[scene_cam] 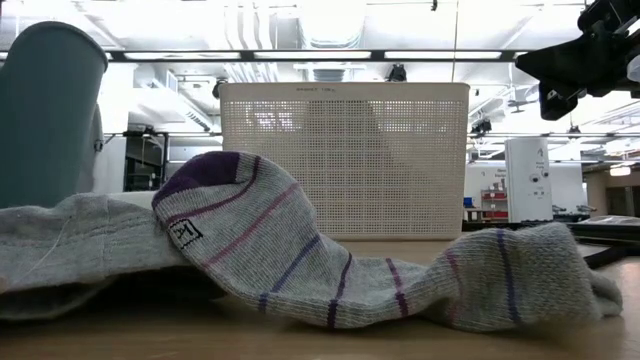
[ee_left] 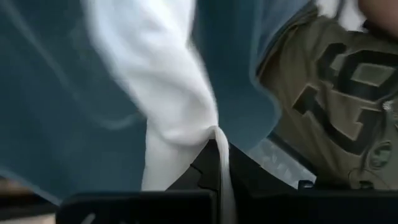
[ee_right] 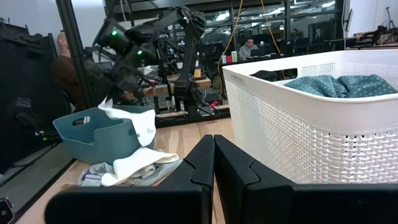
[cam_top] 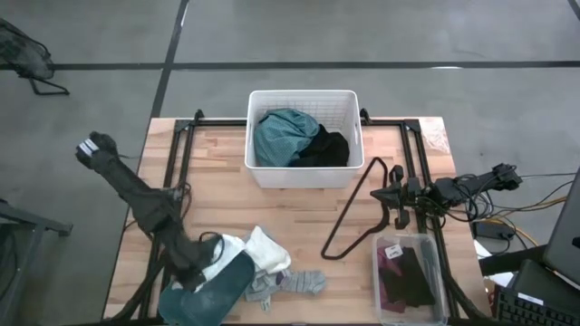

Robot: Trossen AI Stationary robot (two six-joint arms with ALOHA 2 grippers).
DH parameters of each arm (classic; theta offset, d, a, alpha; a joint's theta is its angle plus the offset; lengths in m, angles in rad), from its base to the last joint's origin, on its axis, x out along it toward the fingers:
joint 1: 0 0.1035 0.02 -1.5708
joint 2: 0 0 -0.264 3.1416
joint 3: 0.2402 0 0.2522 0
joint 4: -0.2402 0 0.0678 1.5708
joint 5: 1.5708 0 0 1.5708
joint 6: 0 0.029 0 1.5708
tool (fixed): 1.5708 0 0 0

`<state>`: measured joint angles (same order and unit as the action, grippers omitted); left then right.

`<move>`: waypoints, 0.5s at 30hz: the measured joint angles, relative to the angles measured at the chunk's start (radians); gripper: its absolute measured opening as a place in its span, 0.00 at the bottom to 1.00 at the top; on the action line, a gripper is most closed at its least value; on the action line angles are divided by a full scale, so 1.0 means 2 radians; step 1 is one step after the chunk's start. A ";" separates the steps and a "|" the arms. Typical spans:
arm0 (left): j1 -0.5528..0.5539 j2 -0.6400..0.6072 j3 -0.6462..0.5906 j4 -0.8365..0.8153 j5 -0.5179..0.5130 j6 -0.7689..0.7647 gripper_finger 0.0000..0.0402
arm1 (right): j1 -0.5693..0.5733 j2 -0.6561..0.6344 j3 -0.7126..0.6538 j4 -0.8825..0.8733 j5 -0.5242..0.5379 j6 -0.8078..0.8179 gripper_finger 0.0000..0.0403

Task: Pick & Place Cloths
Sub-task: Put the top white sock into the green bin

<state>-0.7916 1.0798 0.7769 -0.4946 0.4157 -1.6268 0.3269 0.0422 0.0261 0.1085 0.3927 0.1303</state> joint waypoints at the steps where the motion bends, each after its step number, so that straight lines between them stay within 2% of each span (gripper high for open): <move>1: -0.008 0.008 0.000 0.004 0.005 -0.011 0.01 | 0.000 0.000 0.000 0.000 0.000 0.000 0.02; 11: -0.061 0.062 0.000 0.029 0.028 -0.114 0.02 | 0.000 0.000 0.000 0.000 0.000 0.000 0.02; 15: -0.062 0.063 0.000 0.030 0.013 -0.091 0.02 | 0.000 0.000 0.000 0.000 0.000 0.000 0.02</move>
<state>-0.9160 1.2055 0.7773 -0.4350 0.4412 -1.8084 0.3267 0.0419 0.0261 0.1089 0.3926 0.1303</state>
